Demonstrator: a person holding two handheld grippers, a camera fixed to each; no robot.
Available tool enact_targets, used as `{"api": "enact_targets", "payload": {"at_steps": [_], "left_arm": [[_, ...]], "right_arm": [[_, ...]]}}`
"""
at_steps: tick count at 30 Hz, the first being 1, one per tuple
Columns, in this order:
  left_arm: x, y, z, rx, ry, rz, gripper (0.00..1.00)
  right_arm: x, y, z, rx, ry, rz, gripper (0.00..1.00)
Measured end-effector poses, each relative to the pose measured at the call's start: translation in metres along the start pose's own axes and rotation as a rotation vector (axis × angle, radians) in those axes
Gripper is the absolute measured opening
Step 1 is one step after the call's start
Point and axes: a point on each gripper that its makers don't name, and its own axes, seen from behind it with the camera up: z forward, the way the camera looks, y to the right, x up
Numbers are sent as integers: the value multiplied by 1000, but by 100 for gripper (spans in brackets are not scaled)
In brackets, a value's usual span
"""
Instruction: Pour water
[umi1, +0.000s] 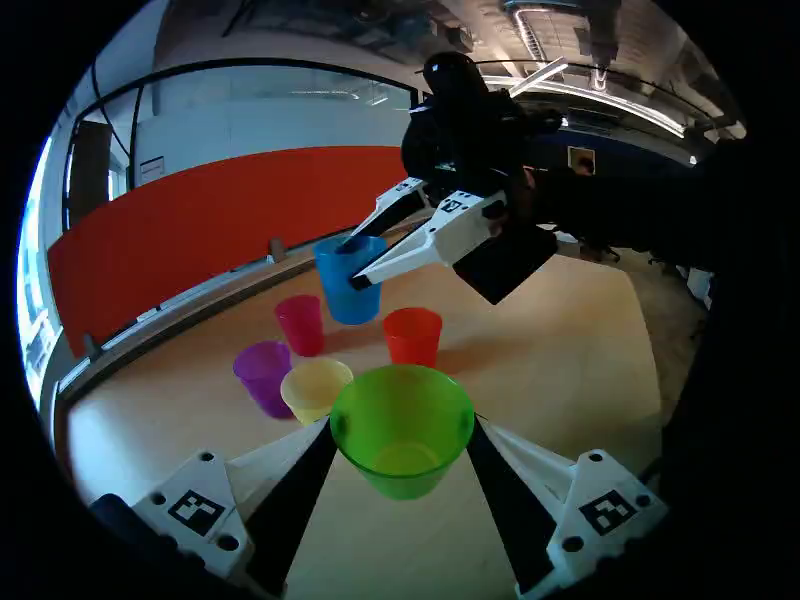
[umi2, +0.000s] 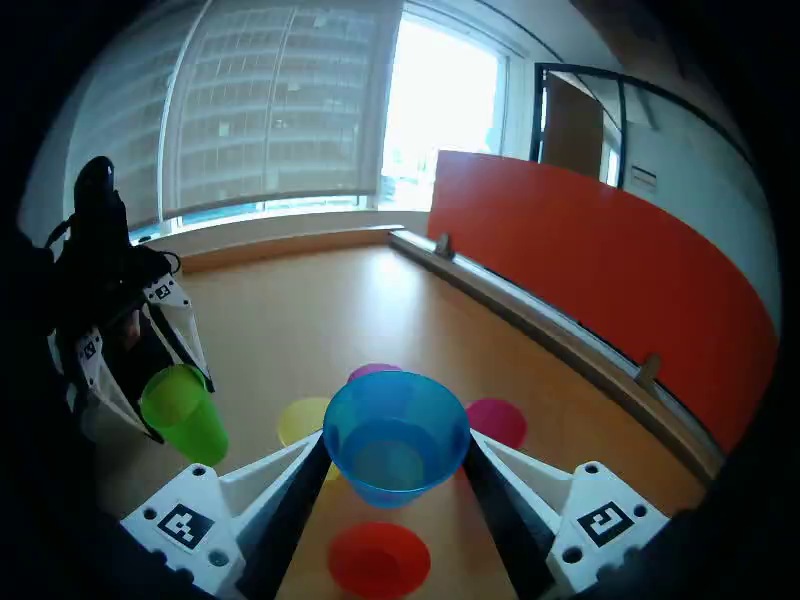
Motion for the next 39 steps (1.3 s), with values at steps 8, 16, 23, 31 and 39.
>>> {"api": "enact_targets", "payload": {"at_steps": [8, 16, 23, 31, 39], "left_arm": [[19, -2, -6, 29, 46, -12, 87], [34, -3, -9, 44, 85, -22, 87], [48, -6, -13, 54, 114, -24, 87], [58, -6, -15, 64, 126, -18, 87], [75, -4, -16, 67, 158, -12, 87]], "right_arm": [[17, -5, -20, -22, 76, 24, 91], [28, -8, -35, -39, 132, 27, 91], [34, -9, -45, -53, 174, 38, 91], [40, -8, -57, -75, 220, 39, 91], [47, -9, -68, -88, 272, 56, 91]]}}
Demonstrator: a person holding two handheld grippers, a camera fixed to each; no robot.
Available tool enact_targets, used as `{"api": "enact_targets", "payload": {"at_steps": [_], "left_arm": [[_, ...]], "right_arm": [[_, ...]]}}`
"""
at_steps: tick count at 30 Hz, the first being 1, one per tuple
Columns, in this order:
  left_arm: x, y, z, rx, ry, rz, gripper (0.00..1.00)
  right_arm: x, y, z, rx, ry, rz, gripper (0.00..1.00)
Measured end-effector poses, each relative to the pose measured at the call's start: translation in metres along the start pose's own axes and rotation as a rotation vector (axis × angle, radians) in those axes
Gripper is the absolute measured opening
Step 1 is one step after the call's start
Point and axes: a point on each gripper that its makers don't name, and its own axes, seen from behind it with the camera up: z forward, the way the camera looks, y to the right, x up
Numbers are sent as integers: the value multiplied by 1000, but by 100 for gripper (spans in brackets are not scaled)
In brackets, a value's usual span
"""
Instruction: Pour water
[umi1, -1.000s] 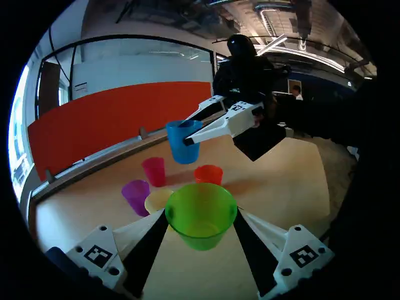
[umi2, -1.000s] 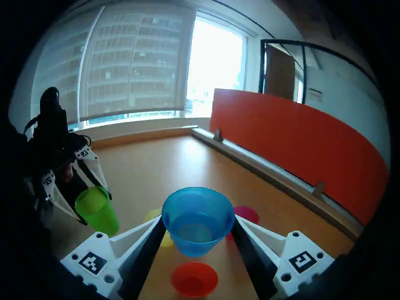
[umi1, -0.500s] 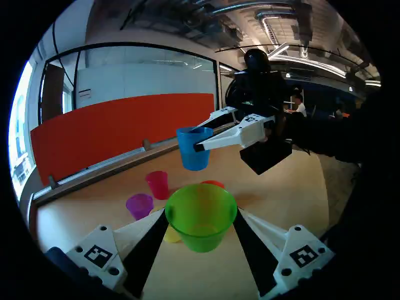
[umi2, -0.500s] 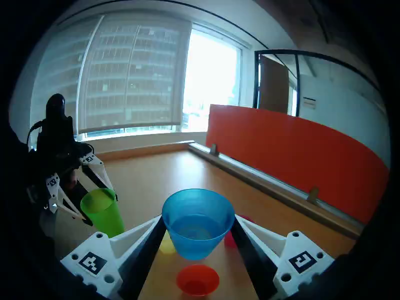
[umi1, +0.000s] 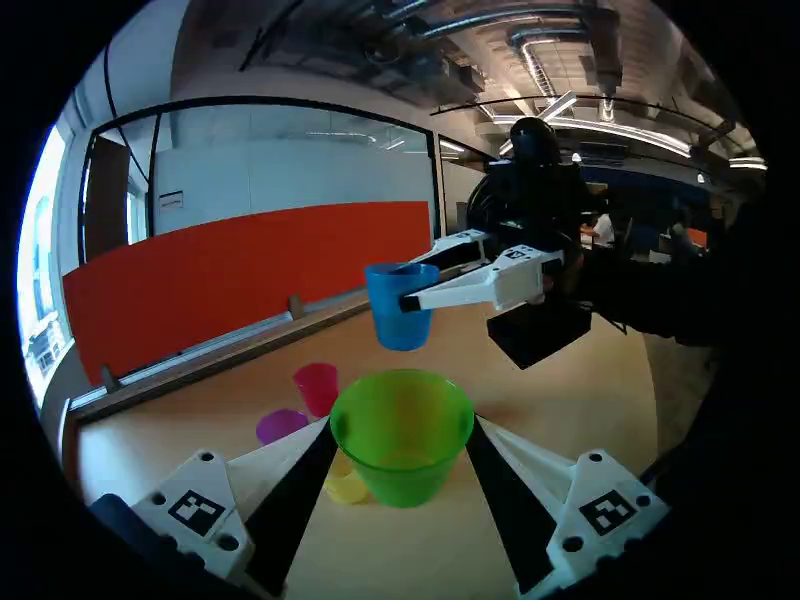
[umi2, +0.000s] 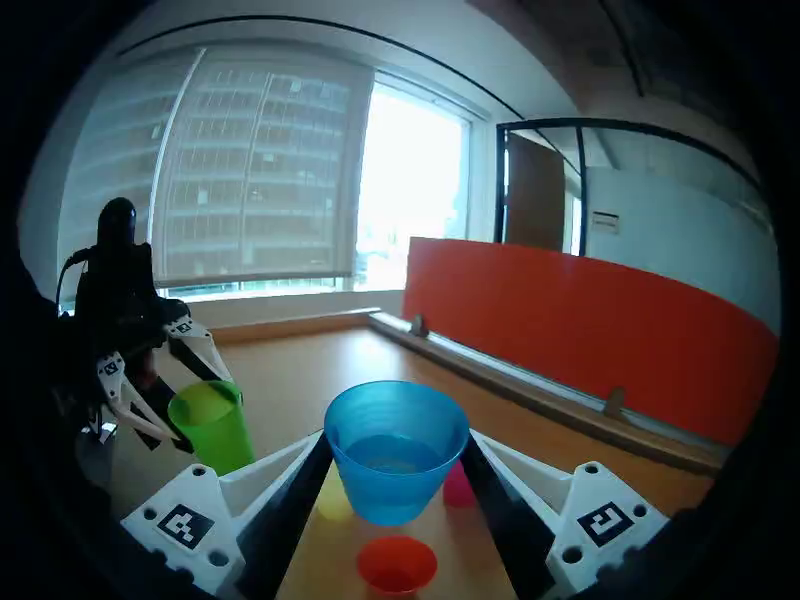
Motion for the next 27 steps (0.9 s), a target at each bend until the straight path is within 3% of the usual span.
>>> {"api": "enact_targets", "payload": {"at_steps": [27], "left_arm": [[35, -9, -4, 47, 96, 5, 87]], "right_arm": [[16, -5, -11, -12, 73, 5, 91]]}}
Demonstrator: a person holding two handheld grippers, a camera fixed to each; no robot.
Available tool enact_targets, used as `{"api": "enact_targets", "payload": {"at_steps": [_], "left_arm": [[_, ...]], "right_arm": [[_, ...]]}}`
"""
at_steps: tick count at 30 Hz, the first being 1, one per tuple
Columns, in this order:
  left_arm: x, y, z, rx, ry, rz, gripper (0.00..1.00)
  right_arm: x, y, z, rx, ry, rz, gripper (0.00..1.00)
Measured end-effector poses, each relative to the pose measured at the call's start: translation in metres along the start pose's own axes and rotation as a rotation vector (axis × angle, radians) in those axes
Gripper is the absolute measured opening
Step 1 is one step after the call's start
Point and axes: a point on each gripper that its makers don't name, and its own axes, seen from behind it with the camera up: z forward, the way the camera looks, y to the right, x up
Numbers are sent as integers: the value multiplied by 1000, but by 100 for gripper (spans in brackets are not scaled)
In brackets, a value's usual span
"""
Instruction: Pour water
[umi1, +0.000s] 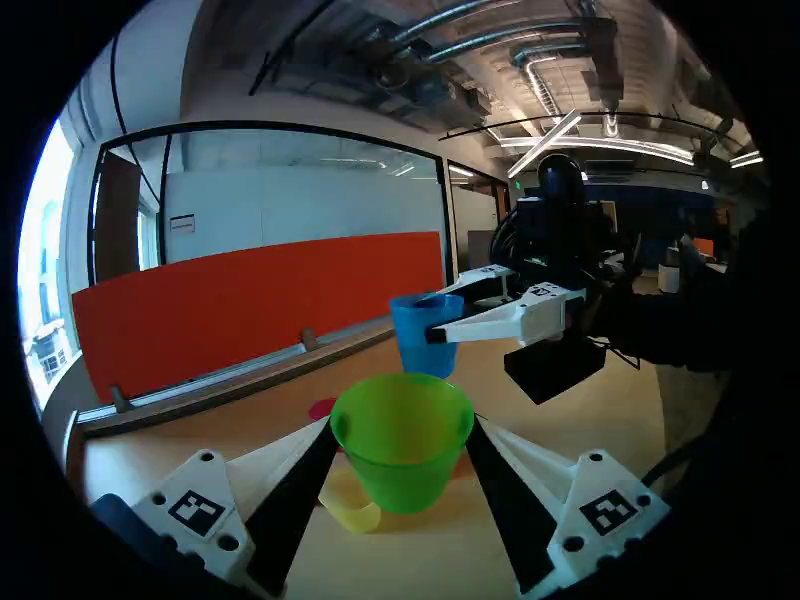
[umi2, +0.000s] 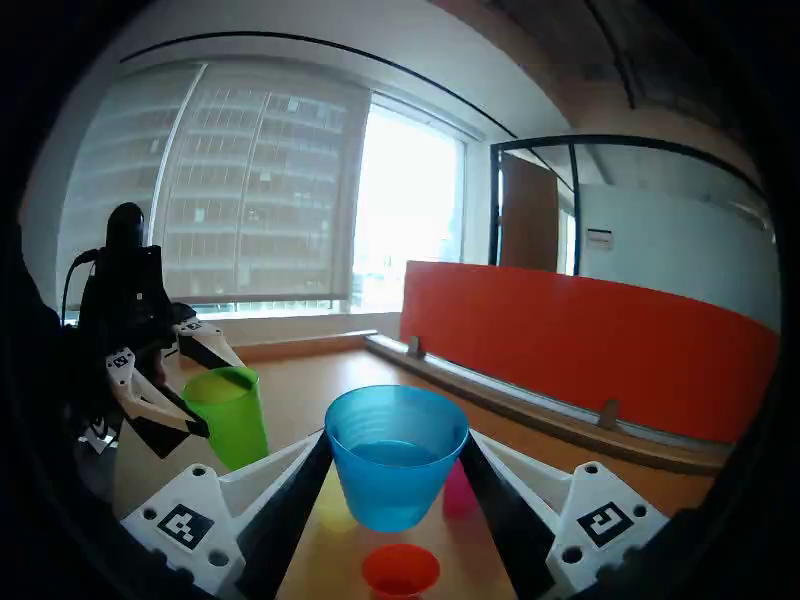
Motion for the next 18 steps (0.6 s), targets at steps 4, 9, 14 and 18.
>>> {"api": "enact_targets", "payload": {"at_steps": [4, 9, 14, 18], "left_arm": [[5, -3, 0, 7, 12, -8, 88], [11, -6, 2, 14, 30, -27, 87], [16, -7, 4, 12, 42, -53, 88], [18, -7, 5, 9, 40, -73, 88]], "right_arm": [[-1, 0, 0, -1, 0, 2, 90], [-3, 1, 0, -4, 1, 13, 90], [-3, 2, 0, -5, 3, 19, 90], [-3, 3, 0, -7, 2, 18, 91]]}}
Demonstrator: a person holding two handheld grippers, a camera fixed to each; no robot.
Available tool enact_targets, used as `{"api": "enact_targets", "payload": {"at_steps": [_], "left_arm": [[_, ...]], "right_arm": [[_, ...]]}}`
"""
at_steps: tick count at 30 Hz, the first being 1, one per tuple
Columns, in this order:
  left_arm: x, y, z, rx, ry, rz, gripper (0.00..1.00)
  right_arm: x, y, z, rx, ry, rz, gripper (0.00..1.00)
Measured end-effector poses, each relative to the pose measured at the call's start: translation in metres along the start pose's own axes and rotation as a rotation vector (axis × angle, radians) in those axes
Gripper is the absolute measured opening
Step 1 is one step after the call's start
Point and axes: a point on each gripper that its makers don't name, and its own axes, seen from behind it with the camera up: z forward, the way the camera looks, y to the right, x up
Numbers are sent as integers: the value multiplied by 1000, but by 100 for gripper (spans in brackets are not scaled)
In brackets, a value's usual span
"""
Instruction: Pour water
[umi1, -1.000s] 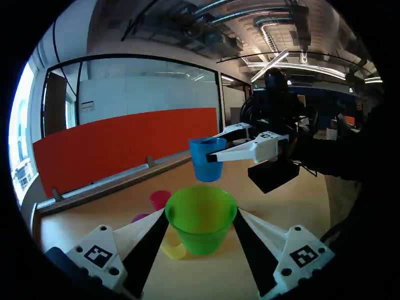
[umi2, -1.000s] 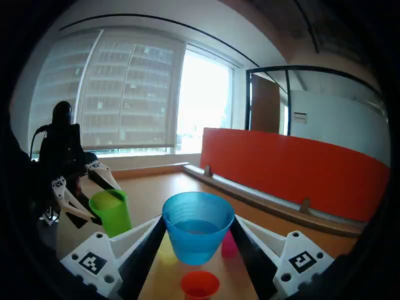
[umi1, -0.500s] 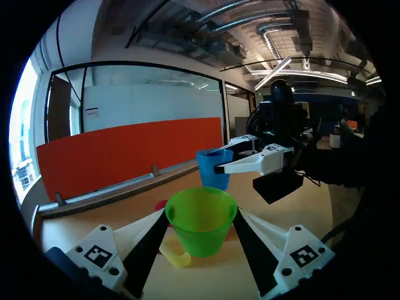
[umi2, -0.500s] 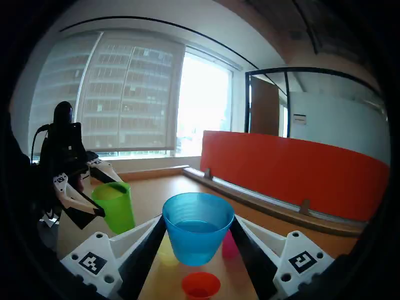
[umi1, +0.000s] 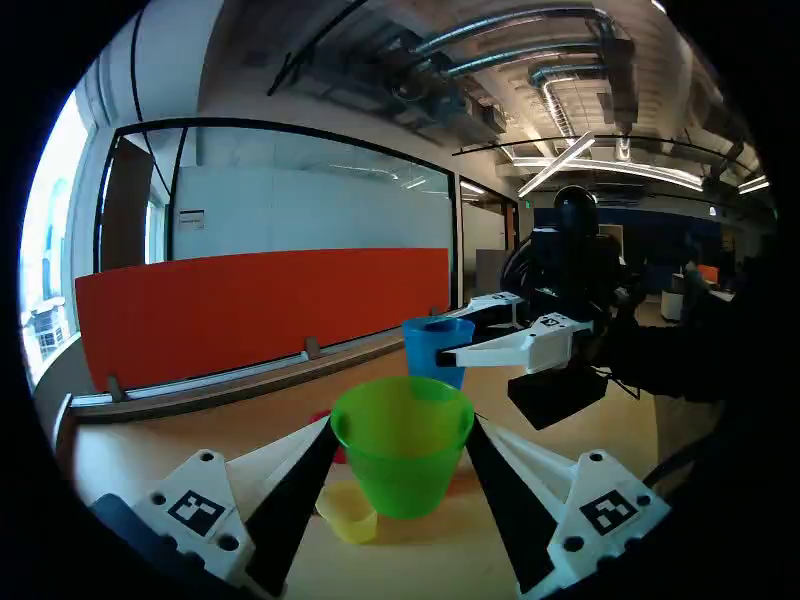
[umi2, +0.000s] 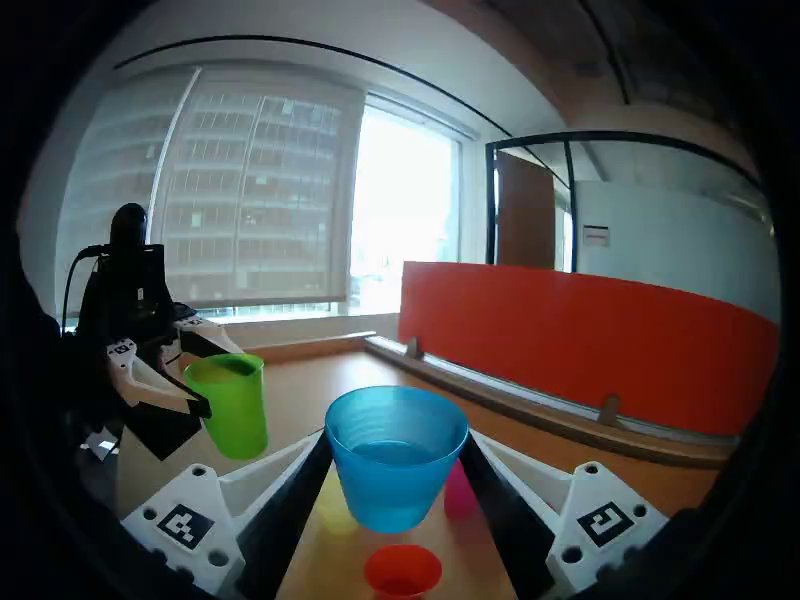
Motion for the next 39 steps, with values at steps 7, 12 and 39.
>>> {"api": "enact_targets", "payload": {"at_steps": [7, 12, 39], "left_arm": [[6, -2, 0, -2, 15, -22, 87], [10, -2, 0, 3, 32, -19, 87], [23, -5, 0, 17, 85, -18, 88]], "right_arm": [[1, -1, 0, 3, -1, 0, 91], [1, -1, -1, 5, -1, 2, 90], [3, 0, 1, 1, -5, -13, 91]]}}
